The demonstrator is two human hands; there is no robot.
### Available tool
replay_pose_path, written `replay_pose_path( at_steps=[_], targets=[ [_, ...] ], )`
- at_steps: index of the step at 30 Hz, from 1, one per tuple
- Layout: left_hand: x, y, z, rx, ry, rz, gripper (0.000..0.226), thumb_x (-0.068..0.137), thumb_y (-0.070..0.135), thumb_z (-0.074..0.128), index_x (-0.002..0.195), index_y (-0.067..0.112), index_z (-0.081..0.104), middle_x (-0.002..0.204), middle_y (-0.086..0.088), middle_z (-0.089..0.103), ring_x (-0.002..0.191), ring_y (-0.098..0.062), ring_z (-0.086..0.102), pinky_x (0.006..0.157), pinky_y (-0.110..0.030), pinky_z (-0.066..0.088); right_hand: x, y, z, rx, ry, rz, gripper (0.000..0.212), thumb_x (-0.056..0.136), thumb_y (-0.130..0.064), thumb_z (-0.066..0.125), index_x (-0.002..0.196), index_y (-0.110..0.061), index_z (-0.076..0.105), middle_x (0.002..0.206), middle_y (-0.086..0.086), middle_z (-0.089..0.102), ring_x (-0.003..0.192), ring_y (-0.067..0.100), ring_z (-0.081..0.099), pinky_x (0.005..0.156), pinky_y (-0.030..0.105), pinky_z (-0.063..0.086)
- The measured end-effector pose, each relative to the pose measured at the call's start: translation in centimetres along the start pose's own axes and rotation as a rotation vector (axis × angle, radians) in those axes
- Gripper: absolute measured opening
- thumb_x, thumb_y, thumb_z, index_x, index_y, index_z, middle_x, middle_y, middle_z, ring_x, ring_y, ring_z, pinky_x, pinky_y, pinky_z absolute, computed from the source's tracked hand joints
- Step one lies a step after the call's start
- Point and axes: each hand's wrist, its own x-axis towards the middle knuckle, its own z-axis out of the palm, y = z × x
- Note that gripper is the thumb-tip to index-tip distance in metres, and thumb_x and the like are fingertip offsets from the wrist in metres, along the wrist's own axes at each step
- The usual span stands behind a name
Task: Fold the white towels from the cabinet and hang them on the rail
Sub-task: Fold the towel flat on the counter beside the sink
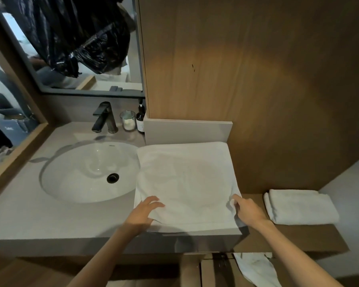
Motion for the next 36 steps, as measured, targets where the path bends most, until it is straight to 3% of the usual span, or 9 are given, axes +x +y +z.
replay_pose_path(
  at_steps=[4,8,13,16,19,24,29,31,36],
  targets=[
    [-1.0,0.5,0.4,-0.014,0.068,-0.033,0.062,0.083,0.003,0.059,0.13,0.041,0.044,0.153,0.009,0.026,0.138,-0.014,0.03,0.105,-0.018,0.028,0.2,-0.7,-1.1,-0.164,-0.05,-0.01,0.038,0.095,-0.008,0.051,0.123,-0.034,0.049,0.117,0.002,0.055,0.095,0.015,0.054,0.065,0.016,0.042],
    [-2.8,-0.3,1.7,0.101,0.264,-0.154,0.066,0.081,0.052,0.055,0.139,0.021,0.047,0.143,-0.024,0.039,0.126,-0.045,0.041,0.094,-0.059,0.043,-1.1,-4.8,-1.7,-0.4,0.237,0.026,0.041,0.095,-0.026,0.056,0.135,-0.033,0.046,0.132,0.003,0.04,0.119,0.018,0.038,0.087,0.022,0.044],
    [-4.3,-2.1,1.8,0.099,0.447,-0.341,0.079,0.073,0.056,0.06,0.135,0.008,0.05,0.114,-0.027,0.054,0.098,-0.042,0.056,0.076,-0.047,0.048,-2.0,-12.4,0.1,-0.011,0.252,-0.309,0.032,0.1,-0.024,0.046,0.129,-0.034,0.055,0.136,-0.007,0.05,0.12,0.013,0.047,0.095,0.024,0.045],
    [-5.8,-2.2,1.3,0.042,0.474,-0.467,0.085,0.071,0.052,0.075,0.14,0.012,0.044,0.117,-0.016,0.053,0.105,-0.032,0.052,0.089,-0.042,0.042,-2.3,-17.0,3.3,0.027,0.169,-0.47,0.036,0.101,-0.018,0.039,0.13,-0.031,0.054,0.132,-0.006,0.055,0.115,0.015,0.05,0.093,0.029,0.046],
    [-7.2,-1.4,1.4,-0.062,0.477,-0.583,0.061,0.078,0.057,0.068,0.126,0.022,0.051,0.119,-0.002,0.053,0.115,-0.02,0.045,0.097,-0.033,0.036,-1.9,-20.8,5.9,0.003,0.083,-0.547,0.044,0.098,-0.007,0.045,0.136,-0.028,0.049,0.139,-0.003,0.05,0.122,0.017,0.048,0.098,0.03,0.044],
    [-8.5,-1.0,2.2,-0.208,0.382,-0.56,0.021,0.083,0.056,0.061,0.088,0.035,0.057,0.091,0.014,0.059,0.088,-0.005,0.056,0.086,-0.027,0.048,-1.1,-23.0,7.5,-0.11,0.024,-0.597,0.041,0.097,-0.01,0.045,0.136,-0.025,0.043,0.137,0.006,0.047,0.118,0.027,0.048,0.094,0.036,0.048],
    [-8.5,-0.2,1.7,-0.47,0.363,-0.538,0.02,0.088,0.034,0.066,0.082,0.015,0.065,0.081,0.003,0.065,0.077,-0.007,0.062,0.073,-0.021,0.05,-1.1,-23.3,7.9,-0.281,0.103,-0.637,0.033,0.099,-0.021,0.043,0.132,-0.019,0.045,0.128,0.011,0.049,0.102,0.029,0.055,0.082,0.037,0.053],
    [-8.3,0.3,1.2,-0.512,0.39,-0.502,0.024,0.09,0.023,0.064,0.079,0.001,0.065,0.08,-0.001,0.063,0.076,-0.011,0.061,0.071,-0.019,0.048,-1.0,-23.2,7.9,-0.226,0.145,-0.609,0.031,0.1,-0.024,0.04,0.129,-0.019,0.048,0.124,0.009,0.055,0.097,0.026,0.059,0.079,0.034,0.052],
    [-7.8,2.5,-1.4,-0.798,0.452,-0.488,0.02,0.084,0.029,0.071,0.093,0.013,0.065,0.084,-0.004,0.069,0.083,-0.019,0.066,0.072,-0.021,0.052,-1.5,-22.3,6.3,0.256,0.155,-0.412,0.024,0.1,-0.034,0.044,0.113,-0.026,0.063,0.113,-0.006,0.062,0.089,0.011,0.06,0.077,0.02,0.051]
  ],
)
